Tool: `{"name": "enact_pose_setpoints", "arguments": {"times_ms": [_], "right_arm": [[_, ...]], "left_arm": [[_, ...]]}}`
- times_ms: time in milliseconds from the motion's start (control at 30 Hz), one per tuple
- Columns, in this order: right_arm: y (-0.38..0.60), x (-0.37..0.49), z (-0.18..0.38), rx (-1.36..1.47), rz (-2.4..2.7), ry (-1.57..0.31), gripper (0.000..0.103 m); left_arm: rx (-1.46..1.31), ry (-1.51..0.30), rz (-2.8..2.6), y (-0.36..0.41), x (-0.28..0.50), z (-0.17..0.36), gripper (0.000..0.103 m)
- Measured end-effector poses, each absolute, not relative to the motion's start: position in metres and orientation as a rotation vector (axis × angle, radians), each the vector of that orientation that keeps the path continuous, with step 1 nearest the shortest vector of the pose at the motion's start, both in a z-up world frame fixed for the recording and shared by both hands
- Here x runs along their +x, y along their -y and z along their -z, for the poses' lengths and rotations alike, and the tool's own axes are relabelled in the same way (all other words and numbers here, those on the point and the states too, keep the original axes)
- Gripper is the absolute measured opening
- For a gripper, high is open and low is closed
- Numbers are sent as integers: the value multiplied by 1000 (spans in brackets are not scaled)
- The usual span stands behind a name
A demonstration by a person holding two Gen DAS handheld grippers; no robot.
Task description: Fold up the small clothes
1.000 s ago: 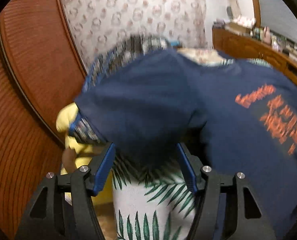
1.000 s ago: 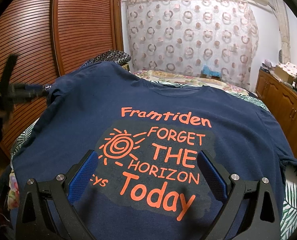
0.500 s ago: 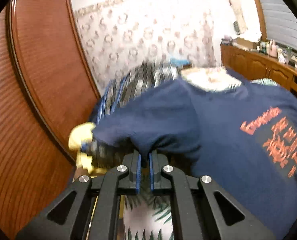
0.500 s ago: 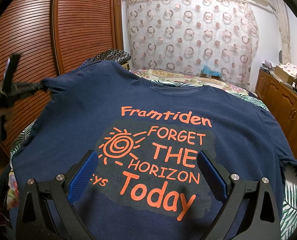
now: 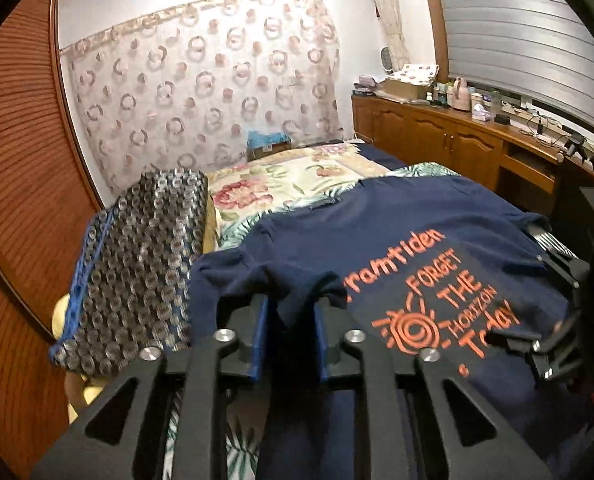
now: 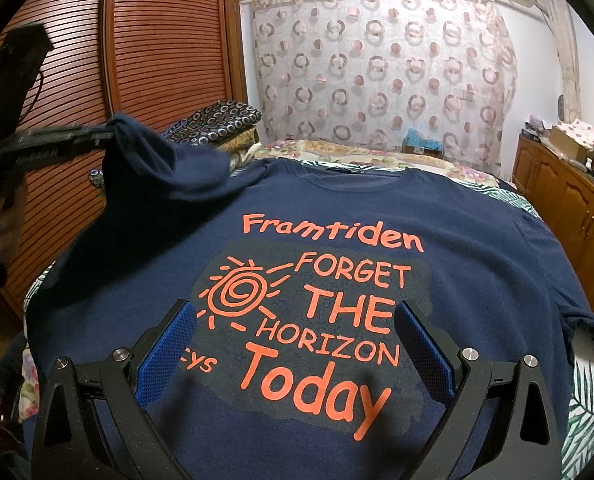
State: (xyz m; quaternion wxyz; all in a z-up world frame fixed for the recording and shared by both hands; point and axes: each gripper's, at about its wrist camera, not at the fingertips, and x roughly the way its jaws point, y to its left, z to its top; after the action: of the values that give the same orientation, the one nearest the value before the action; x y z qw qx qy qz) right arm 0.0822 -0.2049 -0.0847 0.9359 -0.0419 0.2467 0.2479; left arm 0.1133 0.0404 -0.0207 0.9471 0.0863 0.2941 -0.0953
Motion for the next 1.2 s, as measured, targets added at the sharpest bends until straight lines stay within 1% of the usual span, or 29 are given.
{"name": "enact_pose_setpoints", "arguments": {"times_ms": [33, 67, 100, 133, 200, 267, 367, 700, 900, 1000, 1200], "right_arm": [[205, 83, 85, -85, -507, -505, 99], [205, 83, 85, -84, -506, -506, 99], [205, 83, 85, -84, -505, -507, 99], [205, 84, 85, -84, -505, -508, 99], [204, 84, 85, -85, -504, -511, 99], [204, 85, 86, -84, -505, -514, 99], [205, 86, 86, -81, -504, -517, 99], [203, 90, 86, -81, -508, -544, 99], [199, 100, 79, -82, -536, -574, 99], [189, 109, 63, -73, -587, -570, 97], [142, 124, 10, -108, -718, -513, 91]], "left_arm": [[164, -603, 197, -44, 110, 23, 36], [150, -604, 195, -50, 107, 26, 48], [143, -603, 191, -52, 105, 28, 56], [134, -607, 187, -54, 103, 31, 60], [107, -623, 184, -65, 96, 37, 72], [85, -628, 174, -72, 91, 44, 76], [55, -643, 149, -84, 84, 56, 79], [25, -778, 68, -120, 92, 99, 79], [18, -811, 49, -129, 99, 110, 79], [23, -812, 54, -128, 102, 112, 79], [29, -857, 68, -125, 108, 118, 79]]}}
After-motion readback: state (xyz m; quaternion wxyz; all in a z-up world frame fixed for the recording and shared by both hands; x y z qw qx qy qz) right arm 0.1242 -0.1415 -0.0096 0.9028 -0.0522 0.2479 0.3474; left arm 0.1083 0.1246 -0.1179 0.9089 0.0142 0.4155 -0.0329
